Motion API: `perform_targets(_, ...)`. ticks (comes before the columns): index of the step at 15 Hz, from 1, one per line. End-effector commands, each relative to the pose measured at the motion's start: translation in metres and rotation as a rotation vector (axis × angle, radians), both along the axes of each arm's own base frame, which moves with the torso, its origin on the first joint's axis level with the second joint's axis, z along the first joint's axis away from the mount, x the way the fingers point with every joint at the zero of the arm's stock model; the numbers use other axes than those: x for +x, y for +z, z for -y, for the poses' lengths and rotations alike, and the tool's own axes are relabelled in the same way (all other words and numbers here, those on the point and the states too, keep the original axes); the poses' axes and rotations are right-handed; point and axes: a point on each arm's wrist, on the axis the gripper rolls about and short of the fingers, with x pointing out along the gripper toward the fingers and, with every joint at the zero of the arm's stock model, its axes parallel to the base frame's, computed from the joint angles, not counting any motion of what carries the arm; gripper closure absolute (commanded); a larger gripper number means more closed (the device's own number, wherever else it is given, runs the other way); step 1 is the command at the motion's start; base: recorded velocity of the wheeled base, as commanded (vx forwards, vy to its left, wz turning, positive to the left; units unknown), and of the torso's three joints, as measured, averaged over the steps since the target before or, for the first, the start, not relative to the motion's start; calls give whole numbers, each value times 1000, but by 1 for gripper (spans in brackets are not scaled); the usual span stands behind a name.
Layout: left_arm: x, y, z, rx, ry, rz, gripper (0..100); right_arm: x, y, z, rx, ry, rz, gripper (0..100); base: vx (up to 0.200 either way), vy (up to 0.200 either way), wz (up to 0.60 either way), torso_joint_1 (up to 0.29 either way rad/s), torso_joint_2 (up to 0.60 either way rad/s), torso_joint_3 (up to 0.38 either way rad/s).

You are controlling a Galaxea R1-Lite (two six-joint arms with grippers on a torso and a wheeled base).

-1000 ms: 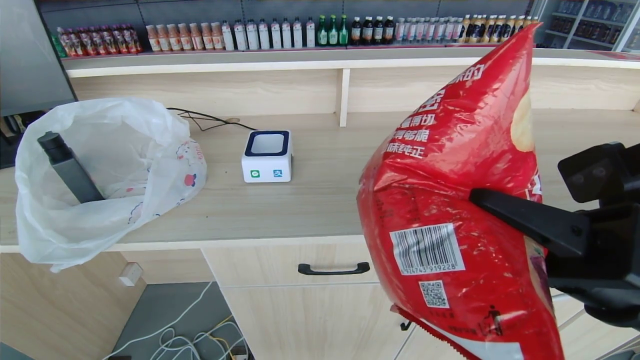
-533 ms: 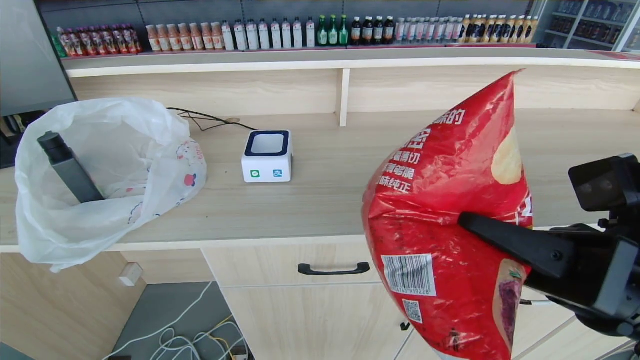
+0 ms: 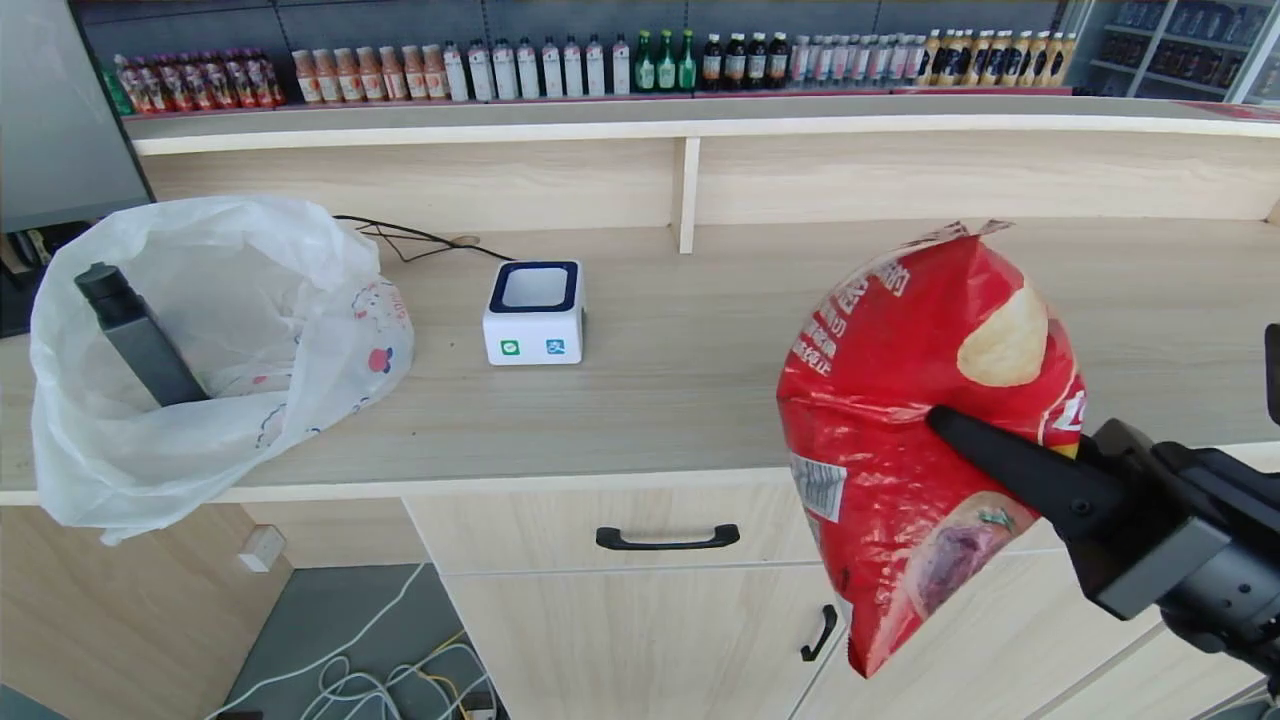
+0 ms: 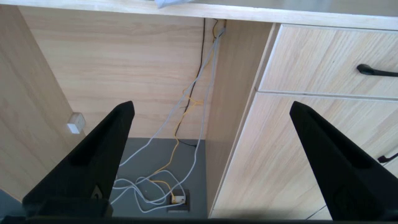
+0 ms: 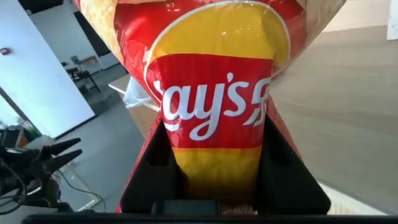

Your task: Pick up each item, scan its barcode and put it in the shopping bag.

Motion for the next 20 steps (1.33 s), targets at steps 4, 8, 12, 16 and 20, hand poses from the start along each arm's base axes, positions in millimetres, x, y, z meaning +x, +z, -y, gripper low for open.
perform_targets(4, 0, 0, 0, 0, 0, 0, 0, -5, 3, 7, -157, -220, 230, 100, 0, 0, 0, 0, 0, 0)
perform_targets(8, 0, 0, 0, 0, 0, 0, 0, 1, 15, 10, -155, -513, 268, 100, 0, 0, 0, 0, 0, 0)
perform_targets(12, 0, 0, 0, 0, 0, 0, 0, 8, 17, 8, -195, -660, 274, 100, 0, 0, 0, 0, 0, 0)
perform_targets(16, 0, 0, 0, 2, 0, 0, 0, 17, 22, 6, -171, -748, 251, 100, 0, 0, 0, 0, 0, 0)
perform_targets(20, 0, 0, 0, 0, 0, -2, 0, 21, 22, 3, -145, -775, 221, 100, 0, 100, 0, 1, 1, 1)
